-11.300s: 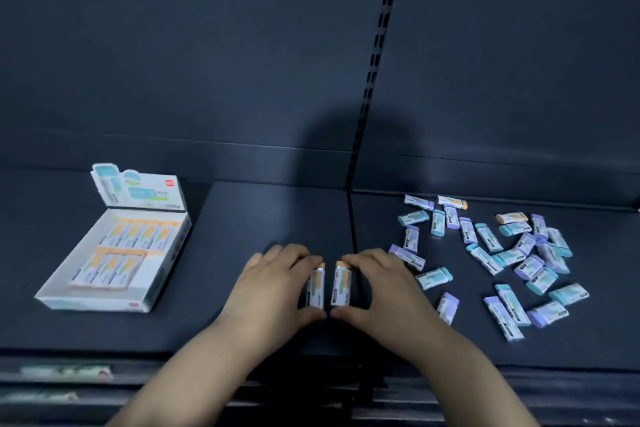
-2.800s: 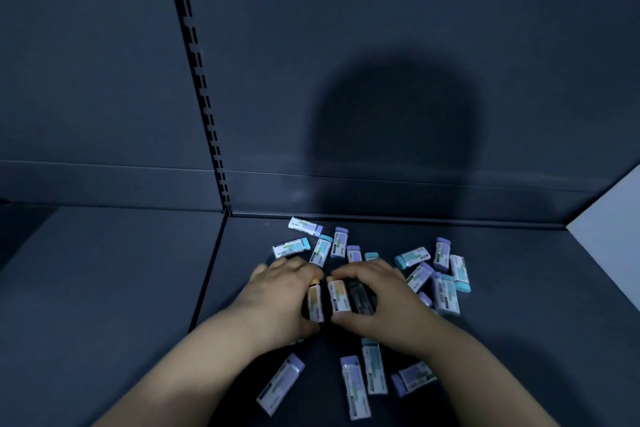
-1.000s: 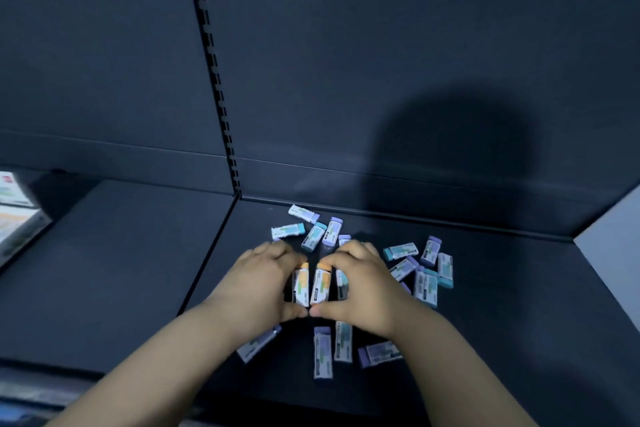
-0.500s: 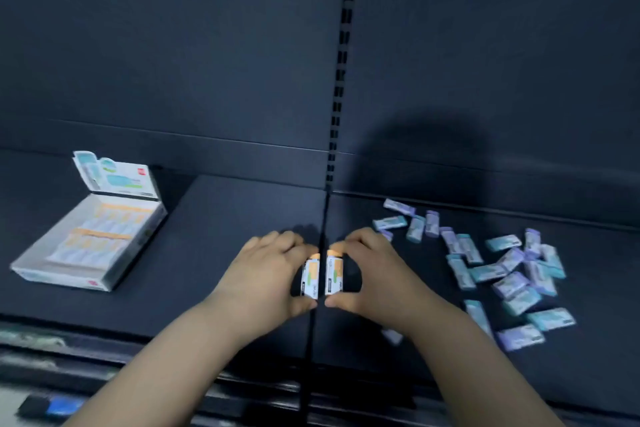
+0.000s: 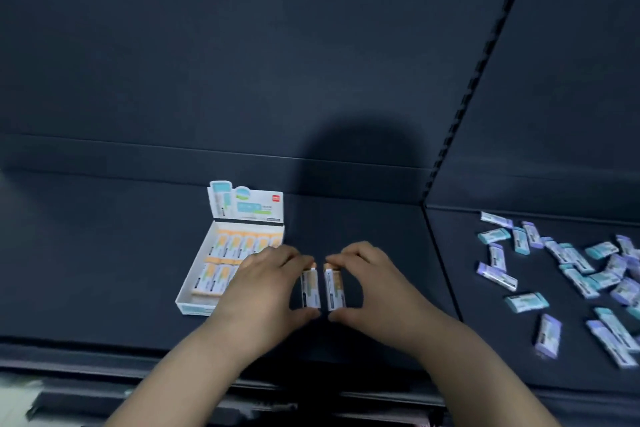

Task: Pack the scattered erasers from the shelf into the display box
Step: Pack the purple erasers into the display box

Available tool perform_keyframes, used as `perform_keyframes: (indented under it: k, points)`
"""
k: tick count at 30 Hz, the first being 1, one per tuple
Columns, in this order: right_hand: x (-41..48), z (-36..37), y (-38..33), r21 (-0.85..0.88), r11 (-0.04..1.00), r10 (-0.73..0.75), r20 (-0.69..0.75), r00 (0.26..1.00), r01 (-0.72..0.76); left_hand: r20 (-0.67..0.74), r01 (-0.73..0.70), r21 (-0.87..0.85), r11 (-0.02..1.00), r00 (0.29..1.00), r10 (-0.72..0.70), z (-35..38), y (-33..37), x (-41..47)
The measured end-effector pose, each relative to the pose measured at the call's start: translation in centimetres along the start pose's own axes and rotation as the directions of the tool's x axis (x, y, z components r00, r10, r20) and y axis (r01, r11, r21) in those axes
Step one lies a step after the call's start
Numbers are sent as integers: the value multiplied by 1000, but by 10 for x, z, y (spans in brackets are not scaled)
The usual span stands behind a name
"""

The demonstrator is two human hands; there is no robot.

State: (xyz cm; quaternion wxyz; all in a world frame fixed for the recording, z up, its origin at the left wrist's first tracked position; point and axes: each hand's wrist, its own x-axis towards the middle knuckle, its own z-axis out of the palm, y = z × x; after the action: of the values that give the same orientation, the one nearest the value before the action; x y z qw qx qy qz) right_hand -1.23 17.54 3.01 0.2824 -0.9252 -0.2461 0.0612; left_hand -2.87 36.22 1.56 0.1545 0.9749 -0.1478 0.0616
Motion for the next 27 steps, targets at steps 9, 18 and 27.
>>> perform_keyframes:
  k: [9, 18, 27]
  points:
    - [47, 22, -29, 31, 993, -111, 1, 994, 111, -27, 281, 118, 952, 960, -280, -31, -48, -13]
    - [88, 61, -63, -268, 963, -20, 74, 997, 39, 4, 251, 177, 952, 967, -256, -28, -96, -11]
    - [94, 74, -94, -434, 860, 287, -25, 958, -269, 206, -137, 267, 954, 975, 82, -44, -131, 4]
